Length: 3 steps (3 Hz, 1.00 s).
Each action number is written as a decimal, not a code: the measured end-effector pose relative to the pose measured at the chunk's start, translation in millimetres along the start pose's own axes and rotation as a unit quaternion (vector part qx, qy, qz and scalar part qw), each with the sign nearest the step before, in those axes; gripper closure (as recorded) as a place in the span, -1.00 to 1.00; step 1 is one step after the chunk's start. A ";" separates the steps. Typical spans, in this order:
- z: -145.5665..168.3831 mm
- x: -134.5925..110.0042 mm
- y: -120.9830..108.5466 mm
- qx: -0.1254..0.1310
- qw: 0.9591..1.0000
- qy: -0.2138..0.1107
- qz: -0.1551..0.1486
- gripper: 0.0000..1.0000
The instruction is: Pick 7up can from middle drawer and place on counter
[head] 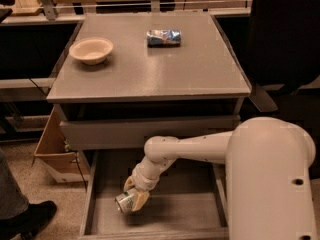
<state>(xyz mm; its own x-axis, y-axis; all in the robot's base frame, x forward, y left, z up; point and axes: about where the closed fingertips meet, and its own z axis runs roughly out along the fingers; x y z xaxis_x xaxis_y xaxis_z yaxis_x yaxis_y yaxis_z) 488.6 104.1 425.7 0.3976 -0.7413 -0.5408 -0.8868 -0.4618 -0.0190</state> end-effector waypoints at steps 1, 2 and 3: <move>-23.0 -13.9 12.4 0.000 1.000 0.008 0.012 1.00; -79.9 -14.6 44.9 0.022 0.998 0.021 0.047 1.00; -130.4 -8.1 64.5 0.044 0.996 0.039 0.071 1.00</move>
Offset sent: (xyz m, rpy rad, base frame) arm -0.0332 -0.0761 0.1094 -0.0438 -0.0259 -0.1599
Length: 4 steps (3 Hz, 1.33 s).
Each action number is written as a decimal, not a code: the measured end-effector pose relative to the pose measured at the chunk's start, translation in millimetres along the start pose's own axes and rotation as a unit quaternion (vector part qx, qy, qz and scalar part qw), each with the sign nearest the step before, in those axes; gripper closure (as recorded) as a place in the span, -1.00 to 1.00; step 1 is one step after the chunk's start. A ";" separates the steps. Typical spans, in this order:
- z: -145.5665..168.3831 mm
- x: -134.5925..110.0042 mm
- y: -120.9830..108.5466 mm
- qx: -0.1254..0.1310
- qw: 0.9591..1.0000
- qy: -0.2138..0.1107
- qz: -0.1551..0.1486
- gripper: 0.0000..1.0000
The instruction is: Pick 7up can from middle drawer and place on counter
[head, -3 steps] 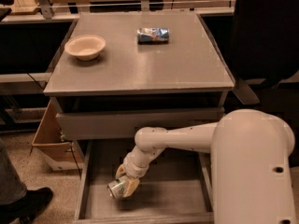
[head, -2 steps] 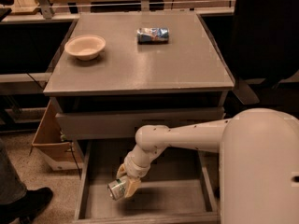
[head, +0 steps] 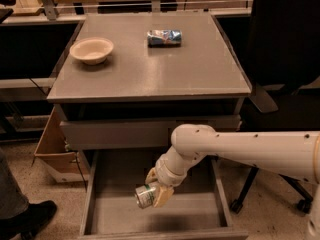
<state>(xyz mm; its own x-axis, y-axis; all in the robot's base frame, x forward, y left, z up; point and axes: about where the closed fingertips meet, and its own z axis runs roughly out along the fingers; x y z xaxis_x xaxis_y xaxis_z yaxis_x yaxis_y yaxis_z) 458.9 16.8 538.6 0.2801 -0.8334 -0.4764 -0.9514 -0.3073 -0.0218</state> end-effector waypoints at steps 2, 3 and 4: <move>-105.2 10.0 9.2 0.057 0.996 0.054 0.044 1.00; -105.2 10.0 9.2 0.057 0.996 0.054 0.044 1.00; -141.9 15.4 11.7 0.070 0.992 0.090 0.047 1.00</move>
Offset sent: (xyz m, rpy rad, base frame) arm 0.0201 -0.0871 0.1378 -0.1087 -0.1518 -0.2226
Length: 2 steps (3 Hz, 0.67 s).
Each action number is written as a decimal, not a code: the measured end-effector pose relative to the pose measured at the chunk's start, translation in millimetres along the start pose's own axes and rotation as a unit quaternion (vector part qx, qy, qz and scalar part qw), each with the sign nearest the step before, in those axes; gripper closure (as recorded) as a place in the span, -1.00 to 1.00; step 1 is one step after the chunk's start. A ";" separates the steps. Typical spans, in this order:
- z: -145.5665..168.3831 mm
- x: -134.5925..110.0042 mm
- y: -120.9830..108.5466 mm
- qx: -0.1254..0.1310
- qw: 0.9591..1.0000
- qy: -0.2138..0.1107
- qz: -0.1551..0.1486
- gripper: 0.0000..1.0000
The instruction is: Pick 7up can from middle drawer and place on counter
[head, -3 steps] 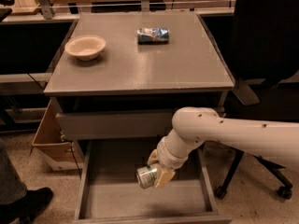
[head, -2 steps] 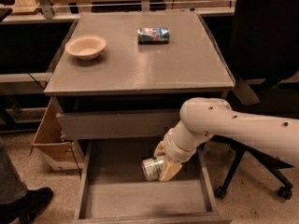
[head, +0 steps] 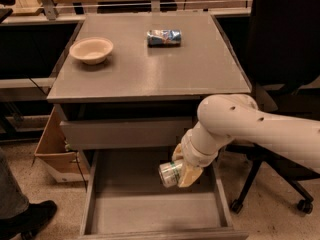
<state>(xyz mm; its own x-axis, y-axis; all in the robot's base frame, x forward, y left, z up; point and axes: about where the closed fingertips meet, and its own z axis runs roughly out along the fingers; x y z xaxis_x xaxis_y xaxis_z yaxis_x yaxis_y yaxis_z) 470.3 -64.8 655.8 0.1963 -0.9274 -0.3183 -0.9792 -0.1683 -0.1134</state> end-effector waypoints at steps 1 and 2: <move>-42.1 5.4 -5.0 0.021 0.999 0.033 -0.002 1.00; -98.0 8.0 -18.9 0.049 0.997 0.056 -0.009 1.00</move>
Offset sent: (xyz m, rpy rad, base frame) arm 0.0338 -0.0596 0.1621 -0.1268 -0.1998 -0.0397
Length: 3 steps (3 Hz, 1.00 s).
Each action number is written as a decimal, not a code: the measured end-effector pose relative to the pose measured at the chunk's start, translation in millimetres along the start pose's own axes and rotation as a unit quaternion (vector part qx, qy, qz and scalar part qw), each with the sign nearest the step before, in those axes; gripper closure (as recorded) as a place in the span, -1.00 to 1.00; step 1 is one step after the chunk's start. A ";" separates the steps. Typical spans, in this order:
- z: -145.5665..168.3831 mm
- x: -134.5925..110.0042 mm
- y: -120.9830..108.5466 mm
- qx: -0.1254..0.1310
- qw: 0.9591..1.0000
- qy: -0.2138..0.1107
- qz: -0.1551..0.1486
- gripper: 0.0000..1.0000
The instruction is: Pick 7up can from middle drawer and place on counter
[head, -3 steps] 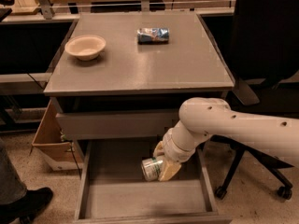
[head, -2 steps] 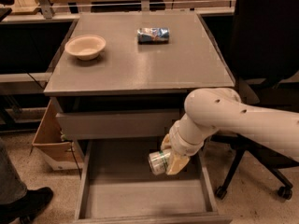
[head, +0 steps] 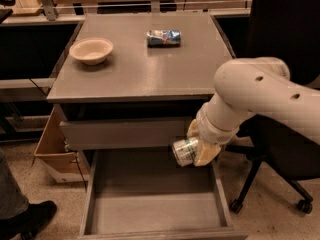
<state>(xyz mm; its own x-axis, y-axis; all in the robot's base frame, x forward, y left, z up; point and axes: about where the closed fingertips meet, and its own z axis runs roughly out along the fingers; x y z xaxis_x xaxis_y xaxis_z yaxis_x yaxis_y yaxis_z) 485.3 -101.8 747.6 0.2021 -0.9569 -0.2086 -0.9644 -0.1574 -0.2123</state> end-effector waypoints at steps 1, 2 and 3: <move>-48.3 -2.1 -29.8 0.027 0.999 0.017 -0.015 1.00; -96.0 -3.7 -62.7 0.060 0.997 0.031 -0.023 1.00; -129.6 -3.9 -90.6 0.089 0.995 0.033 -0.030 1.00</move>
Offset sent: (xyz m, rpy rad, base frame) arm 0.0742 -0.0166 0.1725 -0.0598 -0.2238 -0.0007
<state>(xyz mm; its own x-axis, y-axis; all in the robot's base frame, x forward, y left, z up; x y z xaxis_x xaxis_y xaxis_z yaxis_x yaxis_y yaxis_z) 549.8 -115.4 891.3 0.2412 -0.9618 -0.1292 -0.9041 -0.1743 -0.3901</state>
